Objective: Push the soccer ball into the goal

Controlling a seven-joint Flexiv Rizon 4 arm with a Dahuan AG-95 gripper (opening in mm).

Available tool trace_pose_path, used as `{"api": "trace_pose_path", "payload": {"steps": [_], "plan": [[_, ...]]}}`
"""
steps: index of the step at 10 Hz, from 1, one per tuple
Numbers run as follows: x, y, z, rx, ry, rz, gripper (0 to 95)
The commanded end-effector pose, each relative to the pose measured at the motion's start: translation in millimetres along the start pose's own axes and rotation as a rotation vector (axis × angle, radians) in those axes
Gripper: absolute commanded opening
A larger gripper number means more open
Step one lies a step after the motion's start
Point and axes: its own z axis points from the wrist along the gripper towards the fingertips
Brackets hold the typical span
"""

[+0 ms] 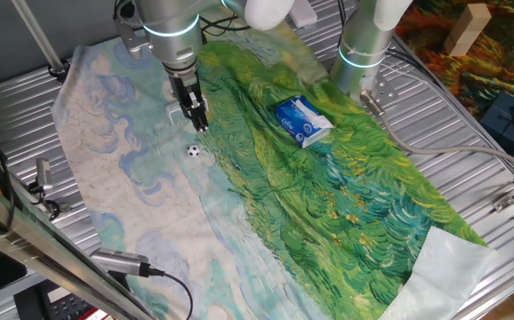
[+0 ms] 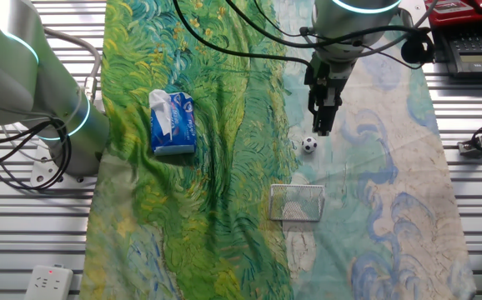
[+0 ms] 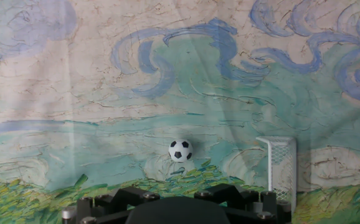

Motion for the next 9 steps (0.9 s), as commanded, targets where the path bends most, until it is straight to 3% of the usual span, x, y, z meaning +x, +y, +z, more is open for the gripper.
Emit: {"api": "trace_pose_path", "payload": {"steps": [1,2,9], "plan": [[0.0,-0.1,-0.1,0.069,0.05,0.071,95.0],[0.0,-0.1,-0.1,0.072,0.053,0.074,0.0],[0.0,-0.1,-0.1,0.076,0.062,0.084,0.0]]}}
